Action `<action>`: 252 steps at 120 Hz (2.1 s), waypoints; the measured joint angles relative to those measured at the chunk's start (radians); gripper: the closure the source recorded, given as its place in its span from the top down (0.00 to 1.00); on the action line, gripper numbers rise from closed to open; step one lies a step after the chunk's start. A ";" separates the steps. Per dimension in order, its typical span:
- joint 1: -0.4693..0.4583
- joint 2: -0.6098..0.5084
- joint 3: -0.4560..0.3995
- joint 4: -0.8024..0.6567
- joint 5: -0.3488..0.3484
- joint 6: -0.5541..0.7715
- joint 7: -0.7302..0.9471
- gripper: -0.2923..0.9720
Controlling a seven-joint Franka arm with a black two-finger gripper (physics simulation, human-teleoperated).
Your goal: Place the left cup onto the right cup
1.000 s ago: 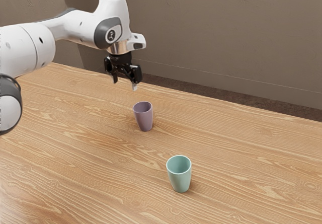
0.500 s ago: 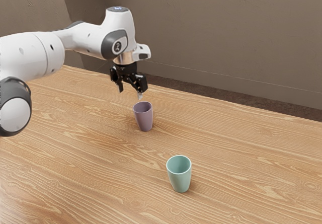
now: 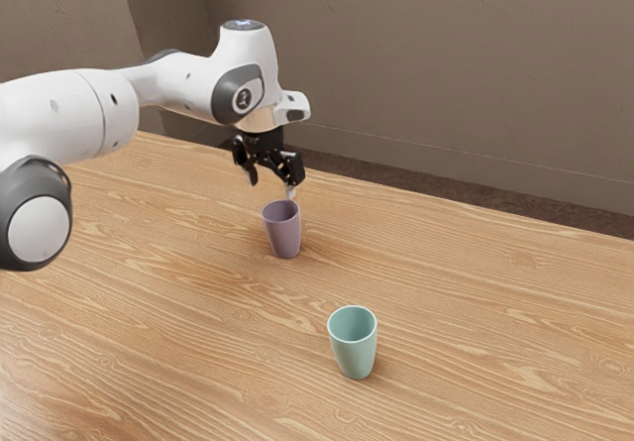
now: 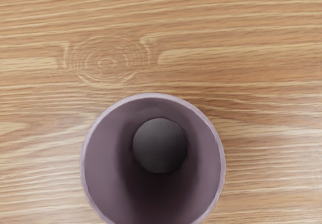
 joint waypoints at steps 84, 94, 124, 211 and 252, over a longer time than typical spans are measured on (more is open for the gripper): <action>0.000 0.080 -0.020 0.058 -0.001 0.005 -0.021 0.77; -0.001 0.085 -0.027 0.063 -0.001 0.005 -0.024 0.77; -0.002 0.093 -0.043 0.065 -0.001 0.005 -0.035 0.77; -0.005 0.132 -0.045 0.077 0.005 0.026 -0.052 0.77; -0.004 0.154 -0.044 0.106 0.008 0.032 -0.049 0.77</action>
